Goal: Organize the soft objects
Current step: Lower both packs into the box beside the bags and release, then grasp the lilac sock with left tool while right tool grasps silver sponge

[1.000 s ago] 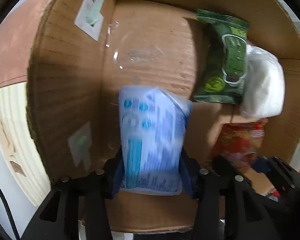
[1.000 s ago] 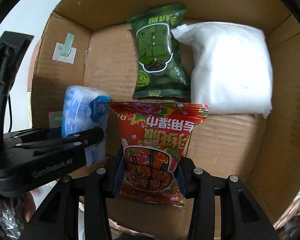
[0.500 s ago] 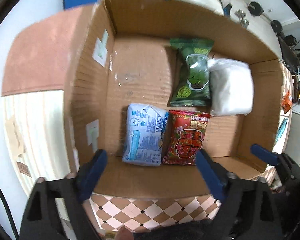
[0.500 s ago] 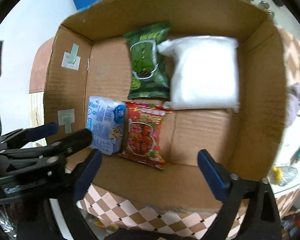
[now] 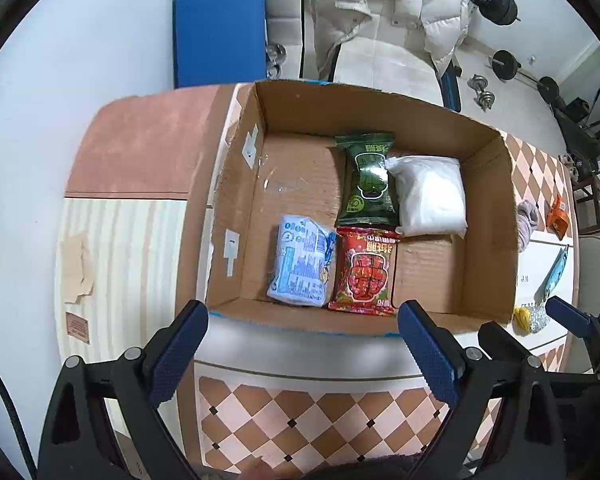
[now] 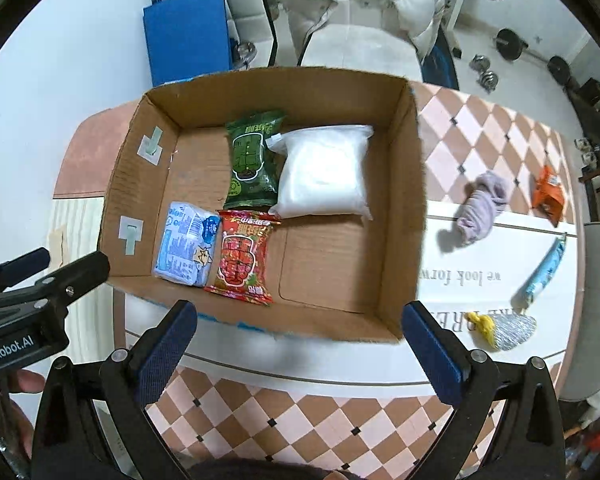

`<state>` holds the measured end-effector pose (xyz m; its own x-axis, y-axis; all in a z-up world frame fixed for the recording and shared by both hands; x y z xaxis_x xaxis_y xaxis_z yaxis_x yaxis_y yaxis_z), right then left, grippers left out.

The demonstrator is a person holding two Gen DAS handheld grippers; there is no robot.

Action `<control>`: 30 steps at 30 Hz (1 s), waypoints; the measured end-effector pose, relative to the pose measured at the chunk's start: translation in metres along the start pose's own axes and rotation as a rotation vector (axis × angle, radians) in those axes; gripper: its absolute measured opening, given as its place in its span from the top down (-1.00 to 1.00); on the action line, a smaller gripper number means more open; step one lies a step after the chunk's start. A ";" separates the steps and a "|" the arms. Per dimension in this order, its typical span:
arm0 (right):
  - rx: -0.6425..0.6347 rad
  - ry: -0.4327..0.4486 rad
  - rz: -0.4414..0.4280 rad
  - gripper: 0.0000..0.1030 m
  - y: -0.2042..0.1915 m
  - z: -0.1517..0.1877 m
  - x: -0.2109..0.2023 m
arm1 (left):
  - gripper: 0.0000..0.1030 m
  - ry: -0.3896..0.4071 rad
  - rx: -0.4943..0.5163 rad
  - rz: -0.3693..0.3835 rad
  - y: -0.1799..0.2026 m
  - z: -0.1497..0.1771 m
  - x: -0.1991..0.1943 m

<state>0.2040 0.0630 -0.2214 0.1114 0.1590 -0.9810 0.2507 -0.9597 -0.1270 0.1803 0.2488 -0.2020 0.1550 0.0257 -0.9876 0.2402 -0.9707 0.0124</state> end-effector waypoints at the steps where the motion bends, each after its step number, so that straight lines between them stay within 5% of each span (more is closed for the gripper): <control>1: 0.001 0.007 -0.001 -1.00 0.001 0.003 -0.005 | -0.89 0.010 0.001 -0.004 0.001 0.004 -0.006; 12: 0.025 0.049 -0.077 -1.00 0.008 0.026 -0.032 | -0.89 0.075 0.018 -0.012 0.023 0.015 -0.045; 17: 0.128 0.060 -0.107 -1.00 0.056 0.027 -0.045 | -0.89 0.106 0.100 -0.018 0.068 -0.001 -0.057; 24: 0.574 0.002 -0.106 -1.00 0.215 0.062 -0.019 | -0.89 0.096 0.314 -0.036 0.184 -0.037 -0.029; 30: 1.017 -0.094 -0.176 -1.00 0.332 0.108 0.048 | -0.89 -0.038 0.548 -0.069 0.302 -0.063 0.048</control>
<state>0.1891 -0.2728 -0.3268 0.0655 0.3389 -0.9385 -0.6790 -0.6740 -0.2908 0.3209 -0.0284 -0.2362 0.1194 0.0949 -0.9883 -0.2873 -0.9495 -0.1259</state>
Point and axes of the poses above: each gripper's, at about its wrist camera, not at the fingertips, and x roughly the way its jaws point, y to its right, z to its underside, the point moved 4 cm from there along x, roughly the way its jaws point, and after that the axes turned 1 degree about x, right-handed, at the moved point
